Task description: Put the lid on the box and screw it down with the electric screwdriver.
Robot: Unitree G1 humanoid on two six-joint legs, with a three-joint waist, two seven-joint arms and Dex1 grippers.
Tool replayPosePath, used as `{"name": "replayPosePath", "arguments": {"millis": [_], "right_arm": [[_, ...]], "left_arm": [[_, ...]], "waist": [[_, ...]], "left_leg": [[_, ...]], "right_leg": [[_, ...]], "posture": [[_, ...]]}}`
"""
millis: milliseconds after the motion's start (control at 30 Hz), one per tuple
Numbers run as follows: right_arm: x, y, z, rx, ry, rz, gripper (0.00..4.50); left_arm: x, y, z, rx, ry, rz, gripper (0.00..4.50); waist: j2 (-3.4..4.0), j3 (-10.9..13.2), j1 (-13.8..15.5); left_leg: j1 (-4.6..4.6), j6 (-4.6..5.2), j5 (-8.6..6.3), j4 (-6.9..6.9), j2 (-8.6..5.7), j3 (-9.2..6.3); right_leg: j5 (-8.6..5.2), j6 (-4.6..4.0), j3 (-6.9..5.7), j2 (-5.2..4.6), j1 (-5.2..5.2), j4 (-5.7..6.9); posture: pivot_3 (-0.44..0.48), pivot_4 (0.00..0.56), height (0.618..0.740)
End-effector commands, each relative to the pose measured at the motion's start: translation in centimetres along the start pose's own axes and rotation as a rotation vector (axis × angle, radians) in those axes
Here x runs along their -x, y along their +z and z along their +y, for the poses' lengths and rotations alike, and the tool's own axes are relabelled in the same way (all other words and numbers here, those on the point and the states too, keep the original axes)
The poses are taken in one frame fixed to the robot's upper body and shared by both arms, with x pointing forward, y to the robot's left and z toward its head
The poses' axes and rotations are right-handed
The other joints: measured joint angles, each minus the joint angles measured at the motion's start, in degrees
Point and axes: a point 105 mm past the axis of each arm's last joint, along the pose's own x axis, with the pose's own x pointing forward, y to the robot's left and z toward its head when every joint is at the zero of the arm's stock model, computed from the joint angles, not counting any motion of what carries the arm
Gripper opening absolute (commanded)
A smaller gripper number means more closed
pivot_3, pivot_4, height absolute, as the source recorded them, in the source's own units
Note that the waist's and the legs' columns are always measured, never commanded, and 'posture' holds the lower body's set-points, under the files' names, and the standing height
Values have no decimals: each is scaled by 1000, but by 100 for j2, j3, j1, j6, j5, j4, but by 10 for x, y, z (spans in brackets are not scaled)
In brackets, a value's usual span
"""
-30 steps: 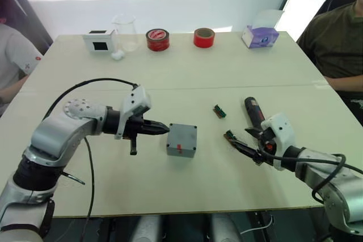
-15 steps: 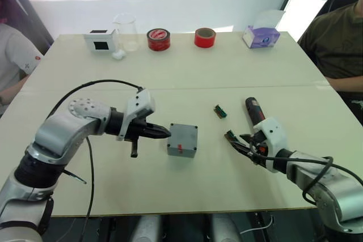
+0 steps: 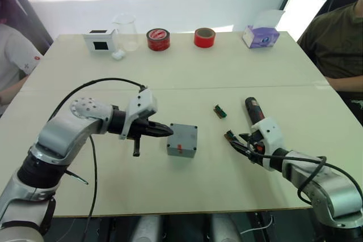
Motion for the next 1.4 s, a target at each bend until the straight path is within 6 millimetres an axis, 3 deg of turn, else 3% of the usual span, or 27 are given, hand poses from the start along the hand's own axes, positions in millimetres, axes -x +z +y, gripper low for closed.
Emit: {"name": "replayPosePath", "arguments": {"millis": [33,133,167,467,833,933,1033,1167,1400], "right_arm": [[-1,11,-1,19,-7,-49,1518],[-3,11,-2,20,-11,-50,159],[-3,11,-2,20,-11,-50,9],[1,14,-2,23,-15,-70,9],[24,55,9,116,78,-220,9],[14,77,31,161,180,-282,9],[-1,85,48,193,249,-292,9],[-18,86,58,202,270,-287,9],[-25,80,67,223,314,-269,9]], "left_arm": [[2,4,-3,-32,-8,2,0],[1,3,-2,-32,-4,2,0],[1,3,-1,-32,-4,2,0],[3,0,5,-21,26,-14,0],[13,-9,16,95,125,-85,0],[22,-10,18,126,160,-98,0],[25,-11,16,138,173,-96,0],[26,-12,10,143,185,-95,0],[24,-10,7,156,208,-113,0]], "waist": [[0,0,1],[0,0,4],[0,0,3],[0,0,2],[0,1,2],[-1,2,-15],[-1,1,-48],[-1,2,-25],[-1,2,-5]], "left_leg": [[0,0,0,0,0,0],[0,0,0,0,0,0],[0,0,0,0,0,0],[0,0,0,0,0,0],[0,0,0,0,1,-1],[0,0,0,0,2,-1],[2,0,0,-1,5,-3],[-3,0,0,-5,2,-2],[-3,0,0,-2,-3,-1]], "right_leg": [[0,0,0,0,0,0],[0,0,0,0,0,0],[0,0,0,0,0,0],[0,0,0,0,0,0],[0,0,0,0,0,0],[0,1,0,0,0,0],[0,0,0,3,-4,2],[-1,-1,0,0,-8,-2],[0,-2,0,-6,-6,-1]], "posture": [[0,150,740],[0,150,740],[0,150,740],[0,150,740],[0,150,740],[0,150,740],[0,150,740],[0,150,740],[0,150,740]]}}
